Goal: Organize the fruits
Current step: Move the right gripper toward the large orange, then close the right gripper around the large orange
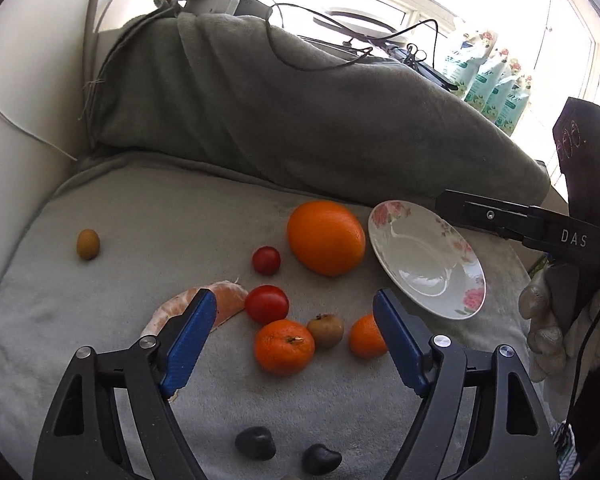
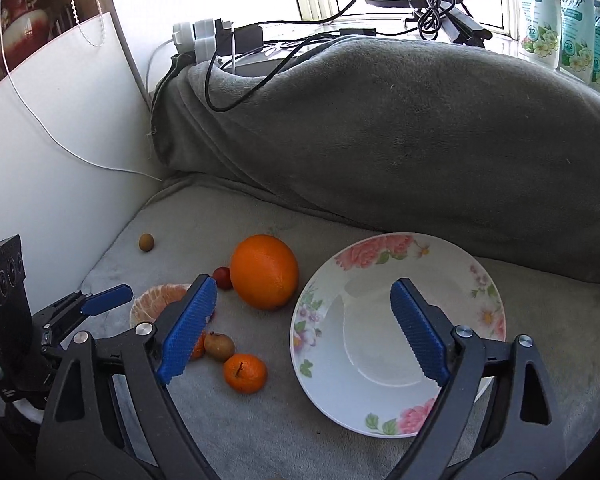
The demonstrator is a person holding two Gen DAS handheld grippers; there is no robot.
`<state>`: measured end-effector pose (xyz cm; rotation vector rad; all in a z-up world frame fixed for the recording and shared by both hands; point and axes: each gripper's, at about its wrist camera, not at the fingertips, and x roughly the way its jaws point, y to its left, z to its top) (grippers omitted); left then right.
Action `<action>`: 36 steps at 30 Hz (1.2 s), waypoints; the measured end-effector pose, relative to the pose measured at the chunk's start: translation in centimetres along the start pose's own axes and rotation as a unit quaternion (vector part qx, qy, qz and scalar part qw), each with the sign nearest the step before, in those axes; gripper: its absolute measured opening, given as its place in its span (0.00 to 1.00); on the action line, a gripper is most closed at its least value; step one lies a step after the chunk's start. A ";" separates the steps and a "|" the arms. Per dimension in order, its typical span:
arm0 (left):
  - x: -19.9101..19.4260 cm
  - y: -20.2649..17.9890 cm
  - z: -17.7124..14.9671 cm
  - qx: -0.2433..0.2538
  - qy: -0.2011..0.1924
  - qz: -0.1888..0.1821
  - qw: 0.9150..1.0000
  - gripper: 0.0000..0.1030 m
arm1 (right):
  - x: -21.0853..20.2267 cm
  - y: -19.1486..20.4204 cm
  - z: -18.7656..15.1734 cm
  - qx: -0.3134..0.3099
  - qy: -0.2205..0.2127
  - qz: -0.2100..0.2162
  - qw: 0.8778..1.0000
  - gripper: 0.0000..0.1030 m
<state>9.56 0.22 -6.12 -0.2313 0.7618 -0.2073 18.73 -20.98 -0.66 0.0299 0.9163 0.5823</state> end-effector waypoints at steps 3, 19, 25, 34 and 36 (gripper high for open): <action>1.2 -0.1 0.3 -0.006 0.011 -0.013 1.000 0.71 | 1.6 0.2 0.7 -0.002 0.017 0.019 1.000 0.86; 6.0 0.0 1.7 -0.053 0.054 -0.071 0.995 0.62 | 9.2 0.6 3.1 0.017 0.111 0.106 0.988 0.64; 7.5 -0.1 2.2 -0.063 0.065 -0.079 0.993 0.60 | 10.4 0.8 3.3 0.003 0.125 0.099 0.987 0.61; 8.7 0.7 3.4 -0.072 0.075 -0.090 0.990 0.59 | 11.2 0.9 3.5 -0.015 0.139 0.086 0.986 0.60; 9.2 0.8 3.8 -0.073 0.078 -0.088 0.990 0.58 | 11.3 1.0 3.5 -0.019 0.141 0.084 0.986 0.60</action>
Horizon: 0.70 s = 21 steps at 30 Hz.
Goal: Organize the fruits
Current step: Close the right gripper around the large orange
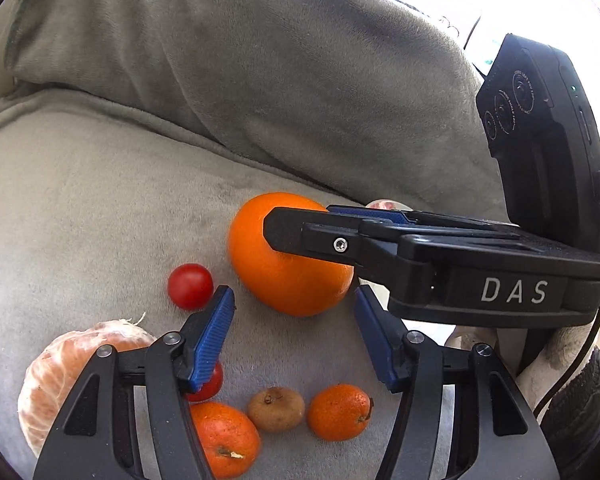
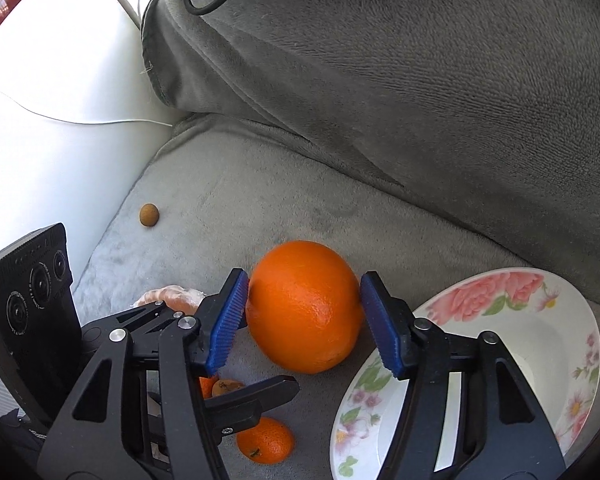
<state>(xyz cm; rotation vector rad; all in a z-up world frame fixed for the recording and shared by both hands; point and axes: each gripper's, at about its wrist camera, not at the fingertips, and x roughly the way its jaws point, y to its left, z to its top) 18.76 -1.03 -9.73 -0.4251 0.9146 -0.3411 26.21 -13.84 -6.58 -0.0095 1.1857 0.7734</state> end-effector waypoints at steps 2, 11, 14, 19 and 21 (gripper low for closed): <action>0.7 -0.4 -0.1 -0.002 0.001 0.000 1.000 0.57 | 0.1 0.1 0.1 -0.003 0.002 -0.002 1.000 0.60; 1.0 -0.3 0.4 -0.003 -0.003 0.000 1.000 0.54 | 0.0 0.0 0.0 0.005 0.000 -0.004 1.000 0.59; 1.0 -0.2 0.6 -0.004 -0.004 -0.001 1.000 0.54 | -0.2 0.3 -0.2 0.002 -0.002 -0.009 1.000 0.59; -0.3 -0.6 -0.6 0.001 -0.009 -0.001 1.000 0.54 | -0.6 0.3 -0.4 0.009 -0.004 -0.006 1.000 0.59; -0.5 -1.1 -1.1 0.002 -0.011 -0.001 1.000 0.54 | -0.9 0.3 -0.5 0.009 -0.006 -0.006 1.000 0.59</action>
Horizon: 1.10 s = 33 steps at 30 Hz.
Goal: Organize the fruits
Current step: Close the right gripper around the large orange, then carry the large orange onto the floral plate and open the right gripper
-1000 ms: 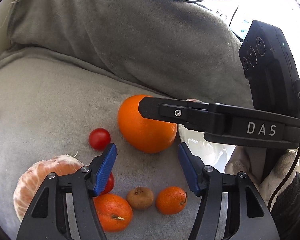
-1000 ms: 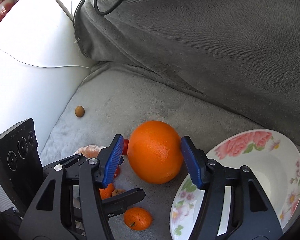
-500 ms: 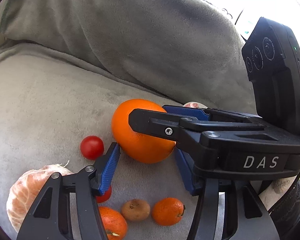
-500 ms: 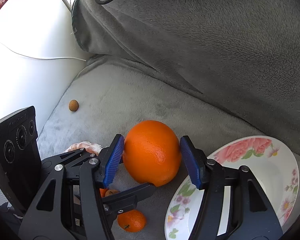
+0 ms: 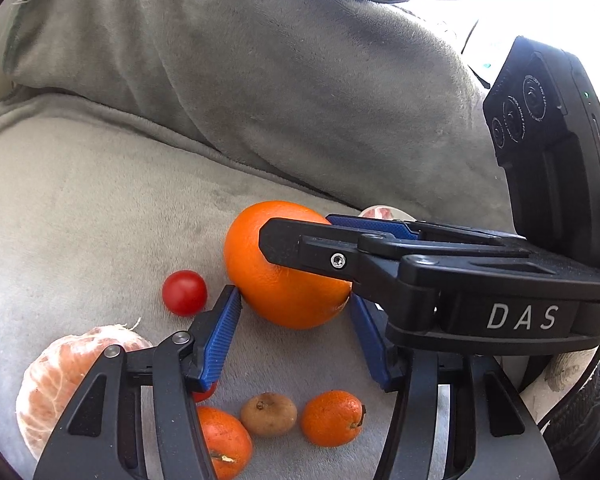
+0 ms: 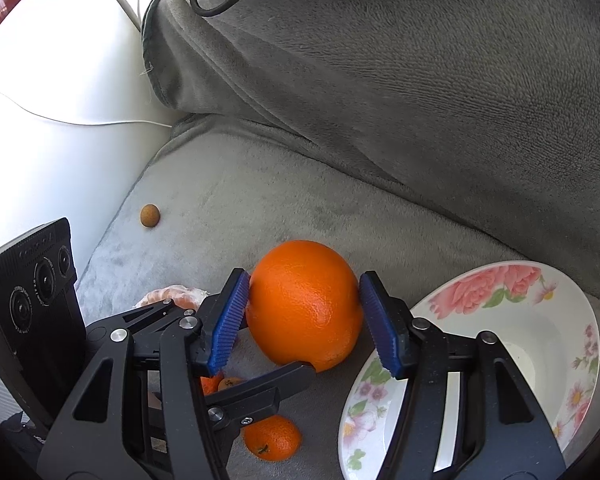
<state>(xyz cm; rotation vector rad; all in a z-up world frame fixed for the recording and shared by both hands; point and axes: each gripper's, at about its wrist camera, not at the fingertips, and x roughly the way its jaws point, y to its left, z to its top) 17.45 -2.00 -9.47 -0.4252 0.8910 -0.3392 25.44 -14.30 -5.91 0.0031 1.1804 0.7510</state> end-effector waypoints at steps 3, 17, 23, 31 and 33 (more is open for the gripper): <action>-0.5 -0.2 -0.3 0.005 -0.006 0.001 1.000 0.54 | -0.7 0.3 -0.1 -0.001 -0.006 0.000 1.000 0.59; -4.1 -3.2 -2.0 0.035 -0.028 -0.009 0.999 0.54 | -5.6 2.0 -2.6 -0.004 -0.040 -0.009 0.999 0.59; -4.0 -4.9 -3.2 0.047 -0.021 -0.020 0.998 0.54 | -7.0 1.0 -4.7 0.018 -0.047 -0.010 0.999 0.59; -2.9 -7.1 -4.5 0.061 -0.006 -0.025 0.998 0.54 | -8.1 -0.8 -7.0 0.044 -0.050 -0.010 0.998 0.58; -2.6 -7.4 -4.6 0.063 -0.002 -0.025 0.998 0.54 | -8.2 -1.2 -7.4 0.048 -0.051 -0.009 0.998 0.58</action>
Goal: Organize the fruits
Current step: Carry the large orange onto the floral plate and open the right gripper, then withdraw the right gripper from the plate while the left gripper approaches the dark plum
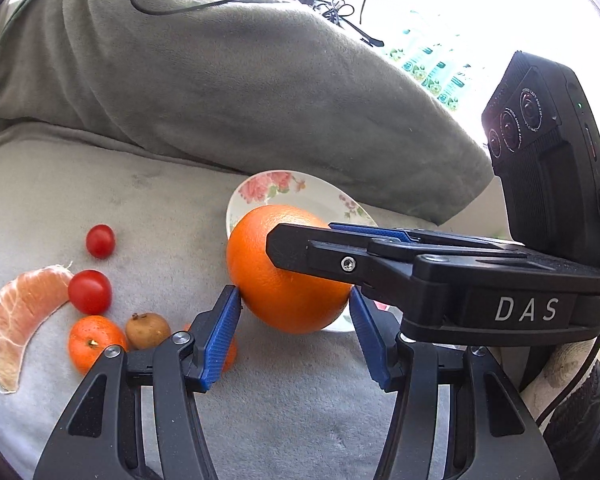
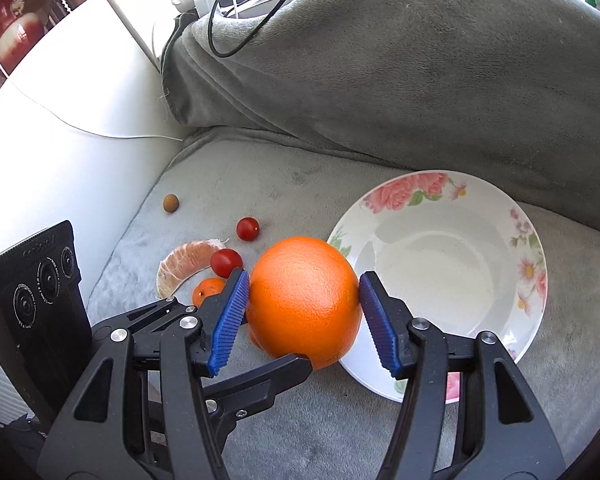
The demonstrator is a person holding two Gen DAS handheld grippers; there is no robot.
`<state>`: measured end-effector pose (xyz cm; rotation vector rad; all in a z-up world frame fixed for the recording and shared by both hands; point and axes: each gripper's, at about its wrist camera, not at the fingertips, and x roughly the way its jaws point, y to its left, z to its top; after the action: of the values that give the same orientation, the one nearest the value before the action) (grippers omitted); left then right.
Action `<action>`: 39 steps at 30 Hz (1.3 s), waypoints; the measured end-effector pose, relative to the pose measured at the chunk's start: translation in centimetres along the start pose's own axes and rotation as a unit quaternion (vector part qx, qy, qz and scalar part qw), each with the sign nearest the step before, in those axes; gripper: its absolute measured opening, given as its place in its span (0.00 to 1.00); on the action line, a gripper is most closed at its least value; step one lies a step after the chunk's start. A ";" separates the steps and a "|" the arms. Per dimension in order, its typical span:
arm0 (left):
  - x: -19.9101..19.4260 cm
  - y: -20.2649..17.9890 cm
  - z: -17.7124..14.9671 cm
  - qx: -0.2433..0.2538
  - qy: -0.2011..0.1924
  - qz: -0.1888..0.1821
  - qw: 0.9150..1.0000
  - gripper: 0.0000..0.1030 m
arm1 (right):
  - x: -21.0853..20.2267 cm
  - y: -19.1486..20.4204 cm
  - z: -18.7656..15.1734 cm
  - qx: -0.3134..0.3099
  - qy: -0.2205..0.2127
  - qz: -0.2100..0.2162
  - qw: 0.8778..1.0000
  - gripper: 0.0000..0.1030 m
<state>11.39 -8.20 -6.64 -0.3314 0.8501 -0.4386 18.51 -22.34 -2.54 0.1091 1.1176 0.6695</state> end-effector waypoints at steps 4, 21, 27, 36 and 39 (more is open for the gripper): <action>0.5 -0.5 -0.1 0.005 0.004 0.000 1.000 0.54 | -0.1 -0.5 -0.4 0.007 -0.002 0.000 1.000 0.58; -1.4 -1.0 -0.3 0.028 -0.012 0.016 0.999 0.51 | -5.1 -2.7 -0.8 0.034 -0.082 -0.047 0.995 0.73; -2.9 -0.7 -0.5 0.042 -0.028 0.034 0.998 0.54 | -6.1 -2.8 -2.1 0.039 -0.100 -0.060 0.992 0.77; -5.2 0.2 -0.9 0.057 -0.054 0.066 0.995 0.61 | -7.3 -2.3 -3.7 0.037 -0.119 -0.061 0.990 0.78; -6.1 1.0 -1.2 0.061 -0.062 0.079 0.993 0.61 | -7.5 -1.9 -4.0 0.033 -0.123 -0.056 0.990 0.78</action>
<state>7.16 -4.45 -3.83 -0.1744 0.7185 -0.3171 13.96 -28.98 0.83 0.1800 0.9017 0.5033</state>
